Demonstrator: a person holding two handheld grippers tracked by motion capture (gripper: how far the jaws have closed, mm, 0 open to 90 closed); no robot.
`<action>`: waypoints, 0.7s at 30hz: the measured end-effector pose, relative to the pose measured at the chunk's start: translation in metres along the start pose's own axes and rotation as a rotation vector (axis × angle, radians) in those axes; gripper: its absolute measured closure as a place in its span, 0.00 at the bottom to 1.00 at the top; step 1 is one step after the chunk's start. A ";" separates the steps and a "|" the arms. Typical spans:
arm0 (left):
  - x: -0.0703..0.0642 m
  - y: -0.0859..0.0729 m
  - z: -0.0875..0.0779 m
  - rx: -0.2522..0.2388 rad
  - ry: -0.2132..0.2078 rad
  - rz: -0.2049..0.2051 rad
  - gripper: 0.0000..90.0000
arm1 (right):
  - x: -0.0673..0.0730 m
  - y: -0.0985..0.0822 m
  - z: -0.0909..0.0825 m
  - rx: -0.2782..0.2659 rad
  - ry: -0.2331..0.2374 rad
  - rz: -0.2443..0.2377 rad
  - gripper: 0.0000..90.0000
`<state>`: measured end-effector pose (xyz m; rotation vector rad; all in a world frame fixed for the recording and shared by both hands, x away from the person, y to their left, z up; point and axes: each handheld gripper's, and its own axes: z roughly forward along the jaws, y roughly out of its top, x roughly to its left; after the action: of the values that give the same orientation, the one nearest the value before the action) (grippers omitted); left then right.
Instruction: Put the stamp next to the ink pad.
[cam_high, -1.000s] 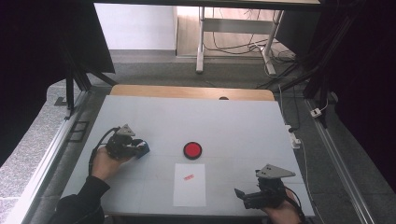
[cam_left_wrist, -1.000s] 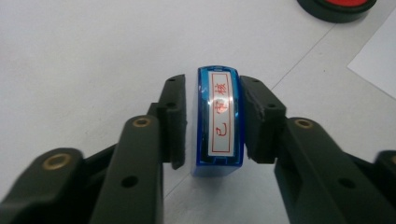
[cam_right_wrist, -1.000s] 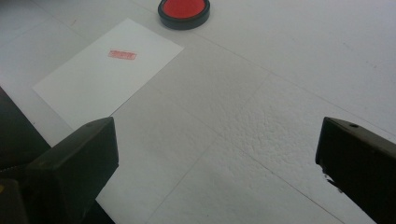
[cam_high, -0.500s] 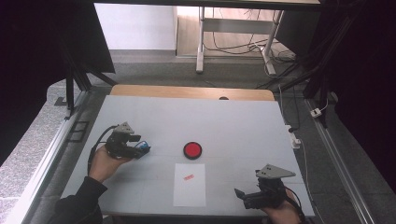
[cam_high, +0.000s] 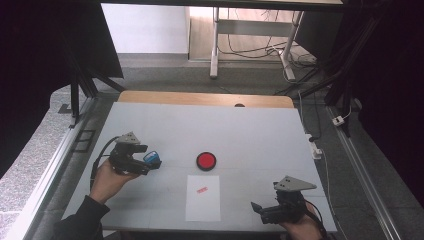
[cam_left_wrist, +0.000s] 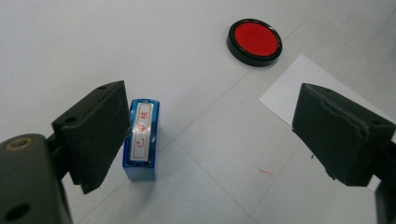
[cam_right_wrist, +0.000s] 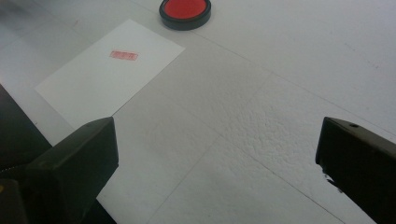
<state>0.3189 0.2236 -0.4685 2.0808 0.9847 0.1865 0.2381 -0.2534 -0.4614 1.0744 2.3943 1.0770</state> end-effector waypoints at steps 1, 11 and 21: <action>-0.001 -0.001 -0.001 -0.003 -0.001 -0.004 0.12 | 0.000 0.000 0.000 0.000 0.001 0.000 0.00; -0.012 -0.011 -0.020 -0.032 0.007 -0.026 0.07 | -0.001 0.000 0.000 0.003 0.007 0.000 0.00; -0.022 -0.033 -0.043 -0.066 0.022 -0.047 0.02 | -0.001 0.000 0.000 0.001 0.006 0.008 0.00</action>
<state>0.2656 0.2466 -0.4594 1.9977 1.0265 0.2155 0.2388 -0.2544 -0.4611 1.0834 2.3979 1.0830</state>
